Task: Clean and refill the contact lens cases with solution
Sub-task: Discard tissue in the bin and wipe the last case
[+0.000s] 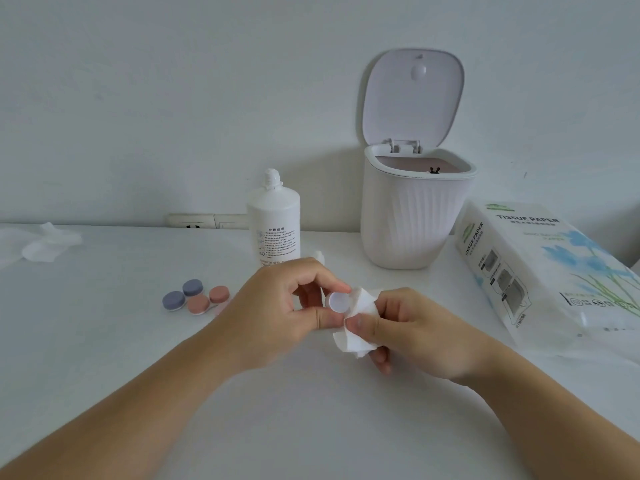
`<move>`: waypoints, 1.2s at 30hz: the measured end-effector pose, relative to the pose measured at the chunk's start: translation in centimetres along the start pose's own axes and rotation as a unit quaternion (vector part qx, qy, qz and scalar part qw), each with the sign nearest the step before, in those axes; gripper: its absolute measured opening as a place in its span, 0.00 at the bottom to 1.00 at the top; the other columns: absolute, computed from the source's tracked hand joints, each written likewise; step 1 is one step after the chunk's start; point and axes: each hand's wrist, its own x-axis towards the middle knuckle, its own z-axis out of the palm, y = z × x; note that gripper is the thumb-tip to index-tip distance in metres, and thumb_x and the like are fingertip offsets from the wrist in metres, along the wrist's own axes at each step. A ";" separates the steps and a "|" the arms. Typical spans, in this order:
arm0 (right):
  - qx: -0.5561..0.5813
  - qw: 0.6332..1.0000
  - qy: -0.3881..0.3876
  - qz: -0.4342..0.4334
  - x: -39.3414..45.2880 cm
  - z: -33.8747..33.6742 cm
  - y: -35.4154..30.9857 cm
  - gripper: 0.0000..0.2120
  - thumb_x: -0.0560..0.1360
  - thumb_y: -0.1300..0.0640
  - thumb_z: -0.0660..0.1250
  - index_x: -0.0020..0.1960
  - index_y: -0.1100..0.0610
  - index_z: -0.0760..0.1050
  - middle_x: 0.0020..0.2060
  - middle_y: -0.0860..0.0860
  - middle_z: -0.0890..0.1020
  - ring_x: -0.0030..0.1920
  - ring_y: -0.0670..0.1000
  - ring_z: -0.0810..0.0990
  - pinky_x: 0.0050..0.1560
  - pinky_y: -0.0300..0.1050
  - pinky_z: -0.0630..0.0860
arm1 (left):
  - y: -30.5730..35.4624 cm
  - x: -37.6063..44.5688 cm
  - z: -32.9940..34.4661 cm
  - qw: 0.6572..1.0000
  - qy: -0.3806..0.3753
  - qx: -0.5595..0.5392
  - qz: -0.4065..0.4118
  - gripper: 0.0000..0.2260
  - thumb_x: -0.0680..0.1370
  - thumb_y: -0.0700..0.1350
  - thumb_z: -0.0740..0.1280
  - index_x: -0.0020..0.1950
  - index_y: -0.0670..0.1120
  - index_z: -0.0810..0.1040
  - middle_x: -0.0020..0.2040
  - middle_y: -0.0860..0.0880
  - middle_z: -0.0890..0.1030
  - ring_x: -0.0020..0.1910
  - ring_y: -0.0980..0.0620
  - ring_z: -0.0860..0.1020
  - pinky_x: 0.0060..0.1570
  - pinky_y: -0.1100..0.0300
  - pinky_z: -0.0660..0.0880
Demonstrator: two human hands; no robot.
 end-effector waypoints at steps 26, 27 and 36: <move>0.051 0.998 0.037 -0.013 -0.2 -0.1 -0.5 0.15 0.77 0.47 0.67 0.37 0.54 0.81 0.30 0.53 0.76 0.30 0.51 0.74 0.35 0.41 0.73 | 0.2 -0.2 0.3 0.998 0.021 -0.051 -0.018 0.14 0.64 0.56 0.82 0.44 0.57 0.81 0.35 0.59 0.79 0.36 0.58 0.76 0.42 0.61 0.75; 0.057 0.997 0.050 -0.021 -0.1 -0.2 -0.5 0.15 0.77 0.46 0.66 0.36 0.54 0.80 0.30 0.54 0.75 0.30 0.51 0.74 0.36 0.42 0.72 | 0.3 -0.4 0.6 0.998 0.020 -0.056 -0.008 0.16 0.64 0.55 0.83 0.43 0.55 0.79 0.34 0.59 0.79 0.35 0.59 0.75 0.39 0.63 0.74; 0.057 0.997 0.055 -0.009 0.0 -0.5 0.1 0.21 0.74 0.40 0.66 0.35 0.58 0.76 0.28 0.55 0.74 0.31 0.52 0.70 0.34 0.42 0.68 | 0.5 -0.5 1.0 0.998 -0.006 -0.057 -0.001 0.15 0.67 0.57 0.77 0.46 0.55 0.75 0.40 0.55 0.79 0.39 0.56 0.76 0.42 0.56 0.75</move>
